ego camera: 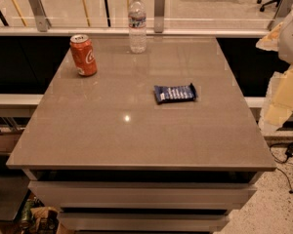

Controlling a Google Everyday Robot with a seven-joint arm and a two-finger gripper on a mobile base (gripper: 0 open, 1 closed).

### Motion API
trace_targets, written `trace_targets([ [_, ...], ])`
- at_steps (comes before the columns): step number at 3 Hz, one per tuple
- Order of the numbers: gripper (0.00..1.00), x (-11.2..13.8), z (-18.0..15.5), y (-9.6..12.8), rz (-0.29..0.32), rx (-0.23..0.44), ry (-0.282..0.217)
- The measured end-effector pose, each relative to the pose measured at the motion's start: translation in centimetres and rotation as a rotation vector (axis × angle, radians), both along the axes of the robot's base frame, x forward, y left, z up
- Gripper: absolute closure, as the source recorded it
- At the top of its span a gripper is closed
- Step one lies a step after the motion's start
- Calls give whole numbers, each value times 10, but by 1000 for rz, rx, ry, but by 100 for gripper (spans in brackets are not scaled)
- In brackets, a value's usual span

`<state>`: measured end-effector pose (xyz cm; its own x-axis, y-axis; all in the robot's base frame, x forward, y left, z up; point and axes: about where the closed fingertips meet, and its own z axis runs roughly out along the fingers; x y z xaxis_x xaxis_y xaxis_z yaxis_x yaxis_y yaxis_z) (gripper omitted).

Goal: Move rxbar blueberry near water bottle

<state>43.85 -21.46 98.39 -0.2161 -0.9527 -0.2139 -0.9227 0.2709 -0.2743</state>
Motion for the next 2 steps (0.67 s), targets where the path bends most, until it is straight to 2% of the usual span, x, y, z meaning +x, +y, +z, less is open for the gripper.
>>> trace_targets([
  [1, 0, 0, 0, 0, 0, 0, 0],
  [2, 0, 5, 7, 2, 12, -23, -20],
])
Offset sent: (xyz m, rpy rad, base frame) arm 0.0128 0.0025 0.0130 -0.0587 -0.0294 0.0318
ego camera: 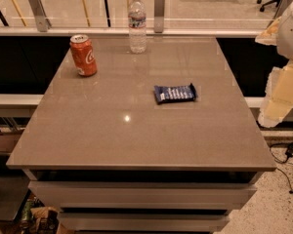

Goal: Move rxbar blueberry near water bottle

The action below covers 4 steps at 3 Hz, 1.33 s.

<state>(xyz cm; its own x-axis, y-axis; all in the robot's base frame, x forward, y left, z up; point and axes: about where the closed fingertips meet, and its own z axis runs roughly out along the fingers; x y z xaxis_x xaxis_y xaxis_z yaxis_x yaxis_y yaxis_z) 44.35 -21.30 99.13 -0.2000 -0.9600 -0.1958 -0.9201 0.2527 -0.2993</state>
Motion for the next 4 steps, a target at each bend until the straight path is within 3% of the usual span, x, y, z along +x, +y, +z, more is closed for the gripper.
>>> trace_targets([
  [2, 0, 42, -2, 17, 46, -130, -36],
  [3, 0, 64, -17, 25, 74, -159, -28],
  [4, 0, 83, -36, 33, 128, -145, -17],
])
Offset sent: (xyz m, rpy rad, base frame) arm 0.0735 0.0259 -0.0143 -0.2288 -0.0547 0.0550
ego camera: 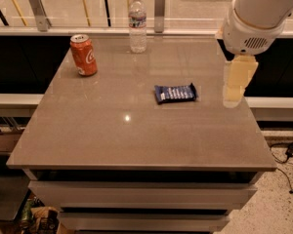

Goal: Move rxbar blueberry near water bottle

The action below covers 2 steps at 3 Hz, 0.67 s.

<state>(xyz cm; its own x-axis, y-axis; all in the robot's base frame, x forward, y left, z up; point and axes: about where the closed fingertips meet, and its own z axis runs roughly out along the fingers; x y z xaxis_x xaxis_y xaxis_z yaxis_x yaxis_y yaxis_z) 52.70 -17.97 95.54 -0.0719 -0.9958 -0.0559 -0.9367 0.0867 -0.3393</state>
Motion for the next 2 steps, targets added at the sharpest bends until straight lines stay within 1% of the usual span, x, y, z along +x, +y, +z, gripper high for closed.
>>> trace_targets([
  [1, 0, 14, -19, 8, 72, 33, 30],
  [2, 0, 27, -34, 18, 141, 80, 87],
])
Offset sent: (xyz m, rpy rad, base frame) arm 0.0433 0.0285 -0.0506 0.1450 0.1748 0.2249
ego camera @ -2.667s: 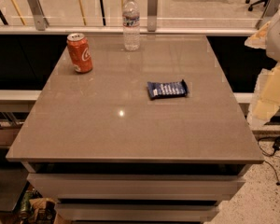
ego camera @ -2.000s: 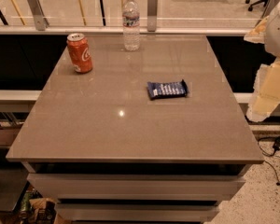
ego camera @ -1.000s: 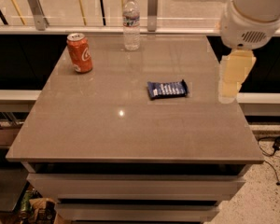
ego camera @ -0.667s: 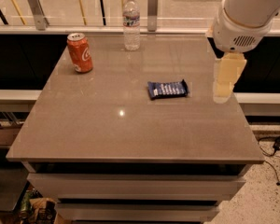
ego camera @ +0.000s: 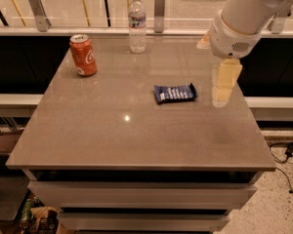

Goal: Move rxbar blueberry near water bottle

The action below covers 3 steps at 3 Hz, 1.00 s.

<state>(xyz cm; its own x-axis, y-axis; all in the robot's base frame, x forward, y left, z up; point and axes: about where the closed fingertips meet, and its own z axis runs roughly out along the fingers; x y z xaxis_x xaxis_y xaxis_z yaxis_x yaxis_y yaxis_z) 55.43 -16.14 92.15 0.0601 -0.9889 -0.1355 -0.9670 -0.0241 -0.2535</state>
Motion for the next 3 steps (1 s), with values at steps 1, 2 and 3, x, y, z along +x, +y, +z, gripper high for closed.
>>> trace_targets([
  [1, 0, 9, -12, 10, 27, 16, 58],
  [2, 0, 21, -25, 25, 26, 5, 92],
  [3, 0, 27, -35, 36, -13, -19, 65],
])
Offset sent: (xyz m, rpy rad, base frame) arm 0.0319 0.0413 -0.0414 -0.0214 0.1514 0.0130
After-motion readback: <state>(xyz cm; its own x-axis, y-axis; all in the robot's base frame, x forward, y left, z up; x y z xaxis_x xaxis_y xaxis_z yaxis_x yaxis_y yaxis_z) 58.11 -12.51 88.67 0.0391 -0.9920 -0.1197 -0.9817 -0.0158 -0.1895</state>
